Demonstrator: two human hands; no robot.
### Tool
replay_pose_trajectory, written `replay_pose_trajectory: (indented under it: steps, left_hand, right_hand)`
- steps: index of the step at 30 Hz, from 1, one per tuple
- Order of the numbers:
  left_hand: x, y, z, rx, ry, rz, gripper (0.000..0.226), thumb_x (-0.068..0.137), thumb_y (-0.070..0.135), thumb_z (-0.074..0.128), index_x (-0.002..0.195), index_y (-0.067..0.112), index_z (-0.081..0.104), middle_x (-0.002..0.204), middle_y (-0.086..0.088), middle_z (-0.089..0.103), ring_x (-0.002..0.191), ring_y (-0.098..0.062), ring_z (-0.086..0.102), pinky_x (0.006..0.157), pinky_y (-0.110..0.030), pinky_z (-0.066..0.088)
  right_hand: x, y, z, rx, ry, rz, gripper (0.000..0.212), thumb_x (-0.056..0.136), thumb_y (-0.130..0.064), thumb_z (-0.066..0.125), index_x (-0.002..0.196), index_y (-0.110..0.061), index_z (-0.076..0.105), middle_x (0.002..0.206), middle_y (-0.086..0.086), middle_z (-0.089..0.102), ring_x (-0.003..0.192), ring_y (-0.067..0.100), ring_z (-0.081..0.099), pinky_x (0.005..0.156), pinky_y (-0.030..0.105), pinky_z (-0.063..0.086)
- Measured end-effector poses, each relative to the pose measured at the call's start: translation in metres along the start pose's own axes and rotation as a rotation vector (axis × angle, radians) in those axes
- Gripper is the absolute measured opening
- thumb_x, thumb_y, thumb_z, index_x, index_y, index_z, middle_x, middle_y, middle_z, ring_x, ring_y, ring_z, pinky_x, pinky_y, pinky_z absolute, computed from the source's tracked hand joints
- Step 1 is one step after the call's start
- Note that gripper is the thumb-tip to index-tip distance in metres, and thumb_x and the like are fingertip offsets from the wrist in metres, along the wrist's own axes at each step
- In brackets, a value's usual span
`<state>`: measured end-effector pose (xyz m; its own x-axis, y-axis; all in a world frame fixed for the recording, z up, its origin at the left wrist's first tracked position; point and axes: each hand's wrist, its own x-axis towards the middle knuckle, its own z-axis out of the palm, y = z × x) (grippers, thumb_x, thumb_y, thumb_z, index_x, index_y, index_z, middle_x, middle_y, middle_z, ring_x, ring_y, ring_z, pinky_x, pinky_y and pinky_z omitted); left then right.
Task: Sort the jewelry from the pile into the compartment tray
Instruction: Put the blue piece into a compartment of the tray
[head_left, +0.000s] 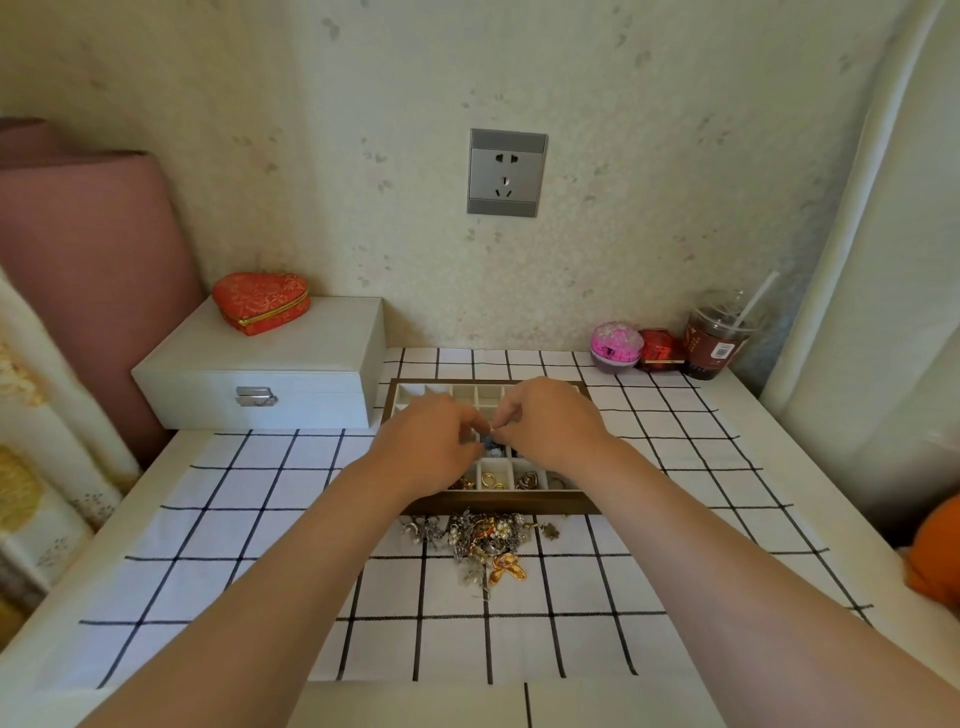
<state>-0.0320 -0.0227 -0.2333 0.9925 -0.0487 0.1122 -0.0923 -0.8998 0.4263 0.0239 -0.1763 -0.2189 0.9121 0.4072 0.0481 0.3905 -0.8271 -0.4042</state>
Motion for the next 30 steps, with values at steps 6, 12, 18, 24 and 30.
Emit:
replay_pose_trajectory:
  steps: [6,12,18,24,30]
  left_hand:
    - [0.001,-0.004,0.004,-0.046,0.018,-0.002,0.033,0.096,0.024,0.059,0.128,0.031,0.062,0.095,0.011,0.06,0.088,-0.007,0.057,0.078,-0.026,0.047]
    - [0.002,-0.006,0.005,-0.024,0.044,0.018,0.021,0.095,0.023,0.059,0.112,0.032,0.068,0.097,0.009,0.057,0.088,-0.008,0.057,0.079,-0.03,0.052]
    - [0.002,-0.01,0.006,0.03,0.028,0.106,0.024,0.095,0.029,0.058,0.116,0.037,0.067,0.098,0.007,0.052,0.1,-0.014,0.049,0.085,-0.035,0.046]
    - [0.003,-0.011,0.005,0.083,0.065,0.105,0.024,0.098,0.03,0.053,0.114,0.036,0.069,0.105,0.007,0.052,0.108,-0.015,0.046,0.091,-0.036,0.044]
    - [-0.002,-0.013,0.005,0.126,-0.007,0.132,0.029,0.097,0.041,0.05,0.123,0.039,0.063,0.113,0.008,0.048,0.117,-0.015,0.037,0.099,-0.038,0.037]
  right_hand:
    - [-0.006,0.001,-0.016,-0.049,-0.193,-0.076,0.03,0.089,-0.018,0.055,0.093,-0.036,0.079,0.104,-0.019,0.071,0.09,0.005,0.059,0.081,0.026,0.049]
    - [-0.004,-0.005,-0.006,-0.127,-0.291,-0.115,0.042,0.089,-0.008,0.053,0.113,-0.034,0.075,0.124,-0.011,0.069,0.111,0.014,0.063,0.098,0.036,0.052]
    - [-0.005,0.002,-0.018,0.114,-0.159,-0.043,0.039,0.088,-0.005,0.051,0.095,-0.031,0.078,0.094,-0.011,0.067,0.07,-0.002,0.053,0.064,0.02,0.044]
    - [-0.007,0.003,-0.011,-0.13,-0.253,-0.126,0.044,0.087,-0.002,0.052,0.102,-0.036,0.075,0.088,-0.015,0.055,0.086,0.012,0.058,0.069,0.025,0.045]
    - [-0.006,0.004,-0.008,-0.078,-0.082,-0.107,0.036,0.091,-0.005,0.052,0.093,-0.035,0.072,0.099,-0.014,0.053,0.088,0.015,0.058,0.063,0.025,0.04]
